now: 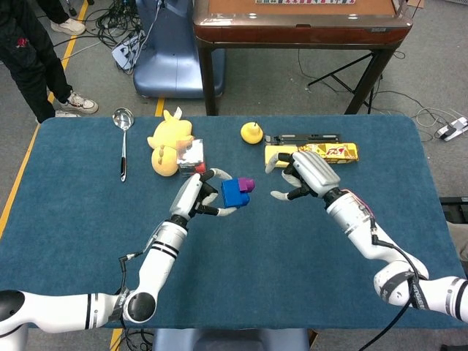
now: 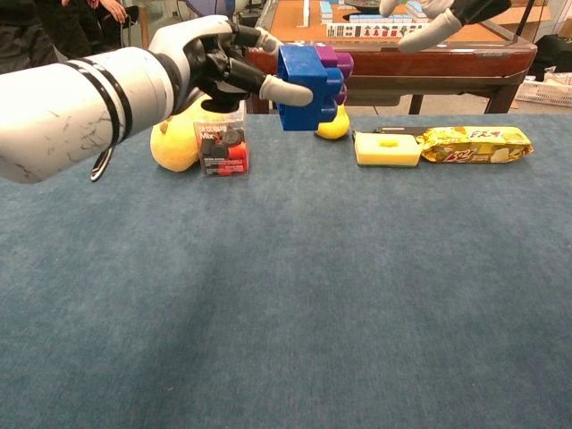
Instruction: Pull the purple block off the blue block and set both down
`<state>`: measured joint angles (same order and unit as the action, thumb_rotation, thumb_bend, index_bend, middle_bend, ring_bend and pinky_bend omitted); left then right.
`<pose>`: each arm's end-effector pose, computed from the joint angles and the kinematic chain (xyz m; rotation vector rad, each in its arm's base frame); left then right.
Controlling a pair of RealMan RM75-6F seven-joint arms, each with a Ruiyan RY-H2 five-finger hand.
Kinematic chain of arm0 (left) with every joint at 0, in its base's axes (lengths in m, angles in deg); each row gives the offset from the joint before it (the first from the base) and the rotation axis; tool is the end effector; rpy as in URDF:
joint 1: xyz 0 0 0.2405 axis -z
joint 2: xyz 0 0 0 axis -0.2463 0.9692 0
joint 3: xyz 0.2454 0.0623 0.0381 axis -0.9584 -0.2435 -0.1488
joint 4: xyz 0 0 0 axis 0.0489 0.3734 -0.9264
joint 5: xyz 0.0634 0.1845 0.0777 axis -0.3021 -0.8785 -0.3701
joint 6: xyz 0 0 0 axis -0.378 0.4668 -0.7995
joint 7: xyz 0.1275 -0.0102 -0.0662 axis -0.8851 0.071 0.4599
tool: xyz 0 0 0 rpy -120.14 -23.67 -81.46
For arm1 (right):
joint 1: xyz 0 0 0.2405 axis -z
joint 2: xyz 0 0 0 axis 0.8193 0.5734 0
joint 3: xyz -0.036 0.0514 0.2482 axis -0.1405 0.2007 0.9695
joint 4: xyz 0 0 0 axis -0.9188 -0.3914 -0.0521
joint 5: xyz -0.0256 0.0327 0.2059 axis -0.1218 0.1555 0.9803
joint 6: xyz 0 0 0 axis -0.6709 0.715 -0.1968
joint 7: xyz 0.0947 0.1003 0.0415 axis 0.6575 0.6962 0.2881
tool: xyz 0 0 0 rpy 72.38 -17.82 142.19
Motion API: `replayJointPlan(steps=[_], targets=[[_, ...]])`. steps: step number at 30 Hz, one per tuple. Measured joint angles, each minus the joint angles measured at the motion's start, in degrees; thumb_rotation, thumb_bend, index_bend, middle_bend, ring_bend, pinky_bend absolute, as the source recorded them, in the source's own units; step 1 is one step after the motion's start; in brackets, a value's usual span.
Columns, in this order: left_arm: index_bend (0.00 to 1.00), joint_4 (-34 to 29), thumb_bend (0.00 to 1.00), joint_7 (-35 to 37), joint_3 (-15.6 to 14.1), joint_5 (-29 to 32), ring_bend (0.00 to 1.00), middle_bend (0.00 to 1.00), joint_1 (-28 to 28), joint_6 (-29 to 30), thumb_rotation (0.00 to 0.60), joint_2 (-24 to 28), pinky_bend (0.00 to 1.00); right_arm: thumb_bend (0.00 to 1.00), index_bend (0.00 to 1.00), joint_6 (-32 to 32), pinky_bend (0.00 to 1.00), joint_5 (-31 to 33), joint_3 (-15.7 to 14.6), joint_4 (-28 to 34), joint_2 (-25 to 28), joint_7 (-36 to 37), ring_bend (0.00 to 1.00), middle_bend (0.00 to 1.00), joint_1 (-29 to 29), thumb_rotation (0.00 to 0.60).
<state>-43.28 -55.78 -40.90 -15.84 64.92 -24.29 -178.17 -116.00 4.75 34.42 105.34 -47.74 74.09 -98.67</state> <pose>-0.0126 0.3511 -0.0032 -1.3352 -1.7216 -1.5482 -0.0943 -0.3705 0.1211 1.7450 -1.3399 1.3170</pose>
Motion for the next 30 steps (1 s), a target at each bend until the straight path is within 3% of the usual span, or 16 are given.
replayJointPlan(steps=[30], targets=[[0.67,-3.1,0.06,9.5,2.2,-3.3,1.00,1.00,-3.1,0.7,0.600,-1.3,1.00,0.19,0.51,3.1,1.00,0.3,0.2,-3.5,-1.4,8.9,1.00,1.00,-2.3,0.600]])
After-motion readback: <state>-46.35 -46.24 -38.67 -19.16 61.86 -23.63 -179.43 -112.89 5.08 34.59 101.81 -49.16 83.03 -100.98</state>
